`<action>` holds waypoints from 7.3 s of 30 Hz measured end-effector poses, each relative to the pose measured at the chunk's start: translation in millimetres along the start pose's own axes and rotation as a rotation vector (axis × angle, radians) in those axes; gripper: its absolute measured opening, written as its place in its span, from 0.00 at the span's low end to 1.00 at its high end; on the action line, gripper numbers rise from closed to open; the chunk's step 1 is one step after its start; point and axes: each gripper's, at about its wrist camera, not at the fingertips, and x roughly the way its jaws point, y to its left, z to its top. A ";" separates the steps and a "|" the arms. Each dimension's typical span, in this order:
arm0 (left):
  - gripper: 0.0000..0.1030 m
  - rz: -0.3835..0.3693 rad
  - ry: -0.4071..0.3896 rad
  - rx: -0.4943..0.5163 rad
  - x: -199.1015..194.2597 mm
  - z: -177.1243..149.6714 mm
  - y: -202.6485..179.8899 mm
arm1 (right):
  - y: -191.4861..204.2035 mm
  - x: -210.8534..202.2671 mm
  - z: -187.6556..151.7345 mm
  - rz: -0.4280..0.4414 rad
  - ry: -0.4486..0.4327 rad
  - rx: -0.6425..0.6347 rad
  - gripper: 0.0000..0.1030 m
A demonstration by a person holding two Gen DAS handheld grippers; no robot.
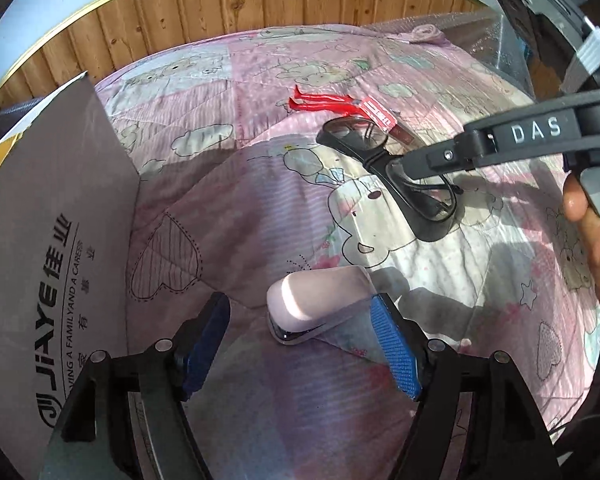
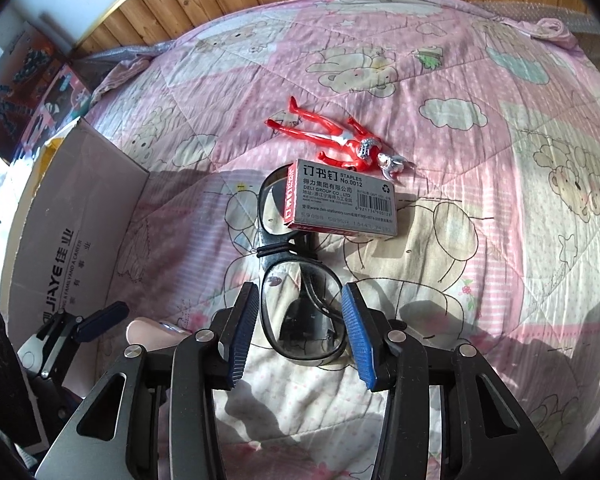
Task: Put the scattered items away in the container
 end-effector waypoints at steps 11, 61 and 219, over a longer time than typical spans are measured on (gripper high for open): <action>0.57 -0.022 -0.082 0.279 -3.5 10.1 -18.1 | 0.2 3.1 -0.9 0.002 0.012 0.002 0.45; 0.26 -0.054 0.028 -0.112 7.5 -0.4 6.5 | 4.2 22.5 13.7 0.045 -0.051 0.035 0.37; 0.26 -0.079 -0.160 -0.510 -169.1 -49.8 202.6 | 371.0 -11.8 52.8 0.078 -0.092 -0.697 0.38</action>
